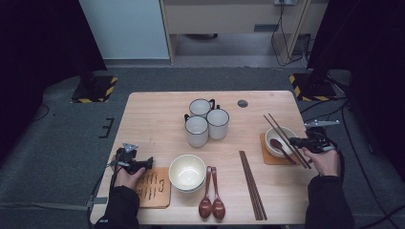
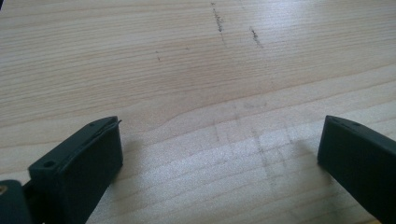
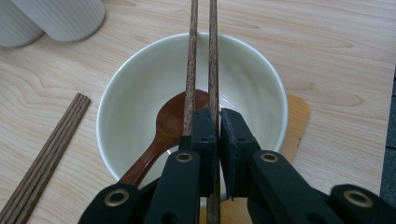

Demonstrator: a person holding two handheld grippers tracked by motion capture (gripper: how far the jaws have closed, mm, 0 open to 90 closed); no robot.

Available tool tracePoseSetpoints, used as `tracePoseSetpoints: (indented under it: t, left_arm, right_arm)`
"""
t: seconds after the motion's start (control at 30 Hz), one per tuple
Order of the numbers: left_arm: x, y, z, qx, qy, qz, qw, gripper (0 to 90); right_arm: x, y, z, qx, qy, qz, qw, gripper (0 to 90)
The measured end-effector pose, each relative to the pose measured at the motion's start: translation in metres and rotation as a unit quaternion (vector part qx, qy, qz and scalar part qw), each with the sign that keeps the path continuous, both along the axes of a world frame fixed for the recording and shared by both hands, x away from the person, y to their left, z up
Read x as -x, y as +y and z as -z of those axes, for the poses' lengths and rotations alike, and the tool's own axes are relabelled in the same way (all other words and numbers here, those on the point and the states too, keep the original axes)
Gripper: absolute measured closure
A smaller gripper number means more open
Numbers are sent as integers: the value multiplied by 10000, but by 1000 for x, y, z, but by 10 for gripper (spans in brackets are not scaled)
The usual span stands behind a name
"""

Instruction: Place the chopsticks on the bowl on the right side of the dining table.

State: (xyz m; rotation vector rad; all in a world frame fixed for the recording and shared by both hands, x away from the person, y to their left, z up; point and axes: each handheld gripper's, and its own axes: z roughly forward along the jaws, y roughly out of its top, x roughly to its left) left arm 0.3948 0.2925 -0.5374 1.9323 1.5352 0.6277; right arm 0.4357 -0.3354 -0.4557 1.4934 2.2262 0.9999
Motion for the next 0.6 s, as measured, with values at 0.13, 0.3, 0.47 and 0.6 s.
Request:
tracePoseSetpoints:
  t: [0.13, 0.3, 0.47, 0.6]
  left_arm:
    - [0, 0, 0, 0, 1, 1, 10000, 0]
    - [0, 0, 0, 0, 0, 0, 10000, 0]
    - [0, 0, 0, 0, 0, 0, 10000, 0]
    - [0, 0, 0, -1, 1, 1, 10000, 0]
  right_arm:
    - [0, 1, 1, 25, 9, -10, 10000, 849]
    - [-1, 2, 1, 43, 9, -23, 10000, 847]
    - [1, 0, -1, 68, -104, 26, 9999, 816]
    - [4, -1, -3, 12, -140, 47, 9999, 805]
